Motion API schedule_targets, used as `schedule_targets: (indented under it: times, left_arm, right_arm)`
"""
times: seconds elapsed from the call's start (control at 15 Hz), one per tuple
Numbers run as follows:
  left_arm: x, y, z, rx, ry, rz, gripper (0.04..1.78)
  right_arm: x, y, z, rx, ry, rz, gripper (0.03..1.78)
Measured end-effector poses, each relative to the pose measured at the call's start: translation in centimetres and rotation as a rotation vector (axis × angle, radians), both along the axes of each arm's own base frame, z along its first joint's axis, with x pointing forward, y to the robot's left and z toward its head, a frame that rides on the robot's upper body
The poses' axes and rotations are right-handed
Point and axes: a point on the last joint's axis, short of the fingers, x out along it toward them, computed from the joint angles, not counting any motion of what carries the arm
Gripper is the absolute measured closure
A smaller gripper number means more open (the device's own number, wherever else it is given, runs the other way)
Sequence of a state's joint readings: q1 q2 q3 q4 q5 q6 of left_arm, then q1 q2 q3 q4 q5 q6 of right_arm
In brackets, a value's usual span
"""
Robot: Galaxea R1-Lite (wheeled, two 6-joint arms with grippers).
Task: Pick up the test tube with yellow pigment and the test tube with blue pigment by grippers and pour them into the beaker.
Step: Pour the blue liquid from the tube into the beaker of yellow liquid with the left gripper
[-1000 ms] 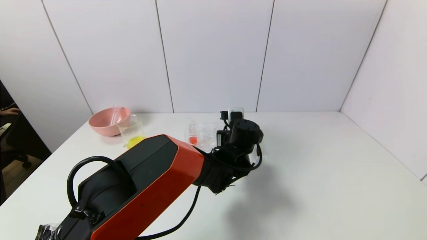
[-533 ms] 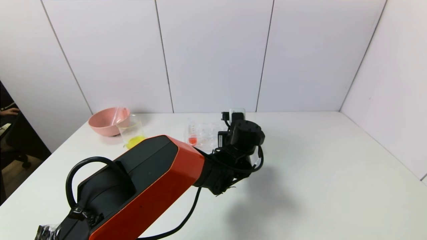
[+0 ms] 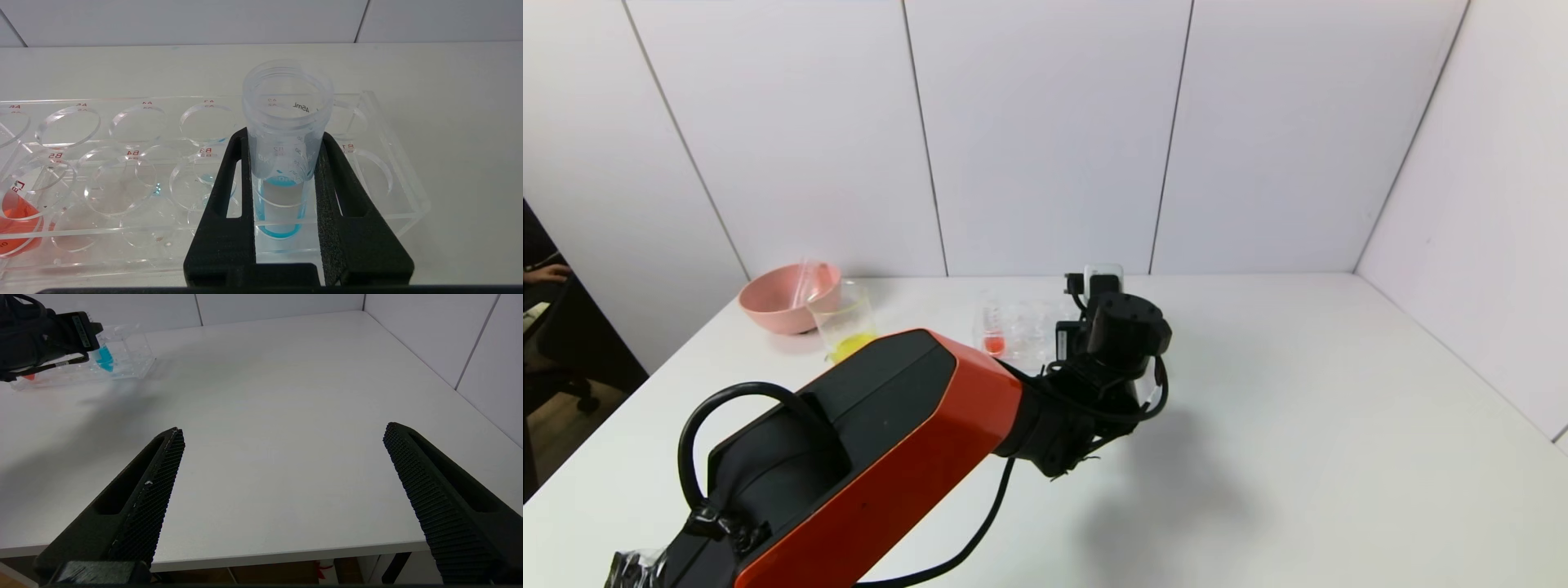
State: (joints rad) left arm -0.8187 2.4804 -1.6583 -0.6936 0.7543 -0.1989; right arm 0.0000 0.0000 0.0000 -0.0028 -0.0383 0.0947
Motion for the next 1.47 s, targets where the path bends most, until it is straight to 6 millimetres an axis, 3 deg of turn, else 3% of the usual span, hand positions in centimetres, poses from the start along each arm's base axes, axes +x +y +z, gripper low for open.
schedule_targets:
  times: [0.4,1.47]
  left_arm:
    - [-0.1,0.2,1.1,-0.004,-0.008,0.002,1.38]
    - [-1.9,1.1,7.3,0.003,-0.065,-0.012,1.38]
  right_arm:
    - [0.0,0.0,0.0,0.000,0.000,0.000,0.04]
    - [0.0,0.0,0.0,0.000,0.000,0.000,0.04]
